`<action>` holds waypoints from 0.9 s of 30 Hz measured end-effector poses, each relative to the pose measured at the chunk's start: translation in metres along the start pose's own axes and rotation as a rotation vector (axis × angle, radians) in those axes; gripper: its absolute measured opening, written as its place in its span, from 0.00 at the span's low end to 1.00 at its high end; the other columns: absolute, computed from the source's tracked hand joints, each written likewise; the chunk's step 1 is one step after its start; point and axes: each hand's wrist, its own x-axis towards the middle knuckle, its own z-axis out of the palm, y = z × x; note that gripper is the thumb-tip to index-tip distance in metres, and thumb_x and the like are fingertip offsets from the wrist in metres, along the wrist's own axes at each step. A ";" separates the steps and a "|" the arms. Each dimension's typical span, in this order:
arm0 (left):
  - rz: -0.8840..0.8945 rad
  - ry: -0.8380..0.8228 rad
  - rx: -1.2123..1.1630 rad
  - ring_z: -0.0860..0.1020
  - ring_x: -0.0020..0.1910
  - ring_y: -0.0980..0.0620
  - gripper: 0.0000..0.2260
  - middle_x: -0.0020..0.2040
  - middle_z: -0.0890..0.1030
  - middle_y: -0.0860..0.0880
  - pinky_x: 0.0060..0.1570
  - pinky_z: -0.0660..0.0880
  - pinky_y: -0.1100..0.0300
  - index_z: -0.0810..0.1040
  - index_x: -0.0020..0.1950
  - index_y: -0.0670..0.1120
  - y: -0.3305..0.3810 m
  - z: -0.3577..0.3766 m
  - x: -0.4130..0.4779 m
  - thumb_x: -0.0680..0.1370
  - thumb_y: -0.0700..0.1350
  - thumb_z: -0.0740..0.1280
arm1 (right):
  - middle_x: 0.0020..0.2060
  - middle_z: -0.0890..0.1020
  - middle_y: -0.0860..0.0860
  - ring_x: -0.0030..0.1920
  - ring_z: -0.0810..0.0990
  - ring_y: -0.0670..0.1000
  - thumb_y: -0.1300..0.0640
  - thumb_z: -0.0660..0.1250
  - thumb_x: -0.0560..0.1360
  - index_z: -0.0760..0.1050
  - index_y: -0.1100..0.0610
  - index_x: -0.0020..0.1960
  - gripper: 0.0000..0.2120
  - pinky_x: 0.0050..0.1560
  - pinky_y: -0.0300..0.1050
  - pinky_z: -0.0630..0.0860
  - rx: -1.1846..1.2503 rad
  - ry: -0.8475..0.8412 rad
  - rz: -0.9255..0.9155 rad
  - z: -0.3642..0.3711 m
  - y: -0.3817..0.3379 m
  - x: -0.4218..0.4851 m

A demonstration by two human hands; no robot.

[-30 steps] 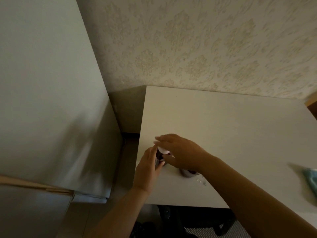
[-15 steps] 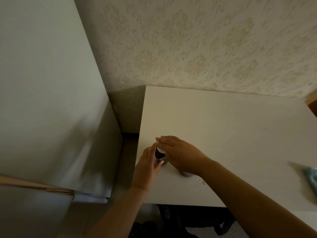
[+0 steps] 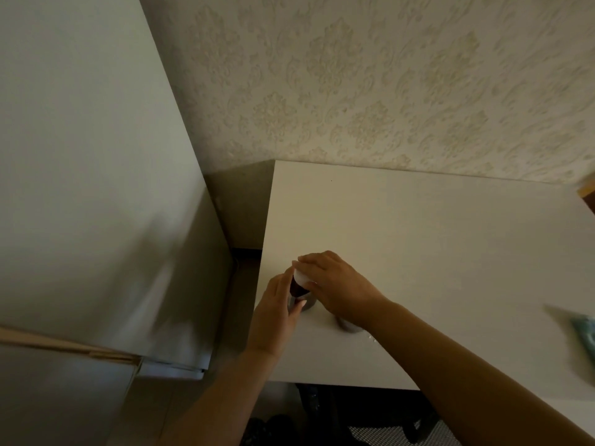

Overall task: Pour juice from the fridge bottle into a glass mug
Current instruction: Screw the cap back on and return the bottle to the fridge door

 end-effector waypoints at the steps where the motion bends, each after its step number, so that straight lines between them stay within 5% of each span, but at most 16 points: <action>1: -0.005 0.001 -0.004 0.77 0.56 0.53 0.27 0.60 0.75 0.48 0.53 0.77 0.62 0.64 0.70 0.47 0.000 0.000 0.001 0.74 0.48 0.70 | 0.65 0.74 0.52 0.64 0.70 0.53 0.57 0.65 0.76 0.67 0.54 0.69 0.22 0.63 0.44 0.68 -0.024 0.042 -0.009 0.001 -0.002 0.000; 5: -0.003 -0.010 0.012 0.77 0.55 0.53 0.27 0.60 0.75 0.48 0.53 0.74 0.67 0.65 0.70 0.47 -0.001 -0.001 0.004 0.74 0.48 0.69 | 0.49 0.81 0.53 0.49 0.78 0.54 0.55 0.73 0.69 0.76 0.58 0.57 0.18 0.47 0.46 0.79 -0.061 0.225 -0.011 0.009 -0.006 0.000; 8: -0.001 -0.022 0.014 0.77 0.55 0.54 0.27 0.59 0.75 0.48 0.52 0.72 0.70 0.65 0.70 0.46 -0.003 -0.003 0.005 0.74 0.49 0.69 | 0.55 0.78 0.52 0.56 0.73 0.53 0.49 0.65 0.75 0.73 0.55 0.62 0.18 0.54 0.46 0.73 0.048 0.190 0.101 0.007 -0.008 0.004; 13: 0.002 -0.024 -0.016 0.75 0.58 0.57 0.27 0.61 0.74 0.50 0.55 0.70 0.72 0.65 0.70 0.47 -0.003 -0.003 0.005 0.74 0.48 0.70 | 0.71 0.67 0.49 0.68 0.64 0.51 0.50 0.57 0.80 0.63 0.52 0.72 0.21 0.68 0.46 0.63 0.018 -0.012 0.010 -0.005 0.000 0.000; 21: -0.025 -0.005 -0.018 0.76 0.57 0.54 0.25 0.60 0.75 0.48 0.55 0.73 0.67 0.66 0.69 0.47 -0.004 0.000 0.005 0.74 0.49 0.68 | 0.61 0.75 0.54 0.62 0.70 0.54 0.53 0.65 0.76 0.69 0.57 0.67 0.20 0.63 0.49 0.70 0.034 0.092 0.057 0.005 -0.003 0.002; 27: -0.014 -0.025 0.011 0.73 0.56 0.60 0.28 0.60 0.74 0.49 0.51 0.66 0.78 0.63 0.70 0.48 -0.002 -0.002 0.006 0.73 0.47 0.70 | 0.61 0.75 0.53 0.62 0.69 0.54 0.49 0.63 0.77 0.70 0.56 0.65 0.19 0.63 0.51 0.70 -0.008 0.147 0.086 0.004 -0.009 0.005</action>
